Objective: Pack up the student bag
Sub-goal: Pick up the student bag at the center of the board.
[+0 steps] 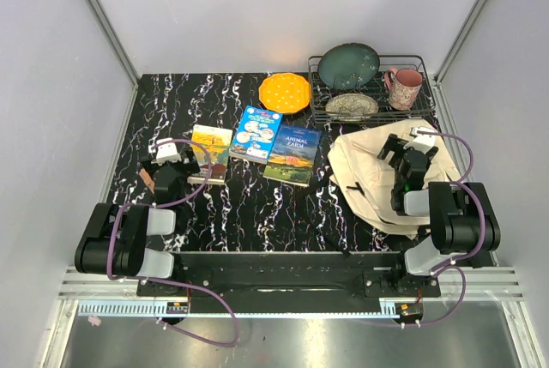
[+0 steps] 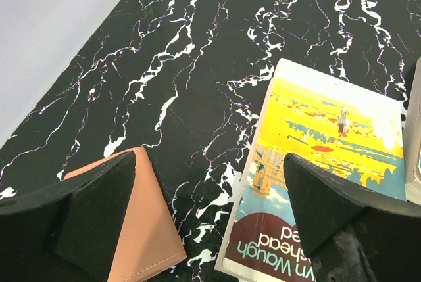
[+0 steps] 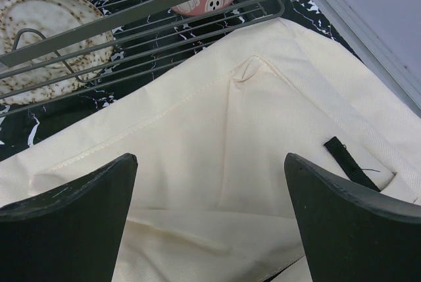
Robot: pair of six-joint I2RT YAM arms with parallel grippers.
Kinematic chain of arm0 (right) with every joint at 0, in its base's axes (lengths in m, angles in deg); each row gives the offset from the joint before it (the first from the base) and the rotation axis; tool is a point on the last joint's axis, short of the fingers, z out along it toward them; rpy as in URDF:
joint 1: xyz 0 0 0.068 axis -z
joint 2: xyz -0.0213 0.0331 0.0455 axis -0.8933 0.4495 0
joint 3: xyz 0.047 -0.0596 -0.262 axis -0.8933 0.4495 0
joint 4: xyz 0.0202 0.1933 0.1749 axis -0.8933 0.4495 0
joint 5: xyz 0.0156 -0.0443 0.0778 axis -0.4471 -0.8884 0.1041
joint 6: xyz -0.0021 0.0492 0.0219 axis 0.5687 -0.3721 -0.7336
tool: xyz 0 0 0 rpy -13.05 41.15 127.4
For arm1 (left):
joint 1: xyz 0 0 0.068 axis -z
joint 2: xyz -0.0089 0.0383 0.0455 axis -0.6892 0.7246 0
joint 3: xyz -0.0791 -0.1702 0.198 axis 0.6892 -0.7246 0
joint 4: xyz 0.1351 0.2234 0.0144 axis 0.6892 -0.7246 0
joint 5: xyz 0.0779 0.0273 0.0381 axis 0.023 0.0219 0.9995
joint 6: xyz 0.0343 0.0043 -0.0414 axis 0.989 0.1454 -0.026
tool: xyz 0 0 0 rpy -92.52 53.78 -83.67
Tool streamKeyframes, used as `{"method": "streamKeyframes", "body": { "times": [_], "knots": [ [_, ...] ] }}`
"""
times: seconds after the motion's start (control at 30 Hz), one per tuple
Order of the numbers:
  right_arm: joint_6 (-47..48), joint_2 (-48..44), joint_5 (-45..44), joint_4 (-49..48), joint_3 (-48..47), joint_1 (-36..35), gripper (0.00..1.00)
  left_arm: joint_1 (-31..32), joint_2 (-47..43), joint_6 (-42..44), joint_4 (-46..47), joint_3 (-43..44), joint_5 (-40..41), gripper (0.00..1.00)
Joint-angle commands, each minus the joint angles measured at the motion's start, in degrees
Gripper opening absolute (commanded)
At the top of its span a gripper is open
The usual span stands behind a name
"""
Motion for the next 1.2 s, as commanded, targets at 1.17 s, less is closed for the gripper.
{"method": "streamKeyframes", "body": {
  "times": [1.17],
  "knots": [
    [-23.14,-31.92,-12.3,60.91,-11.75,0.24,1.0,-0.17,-0.86,-0.61,2.54,1.61,-1.34,0.99]
  ]
}}
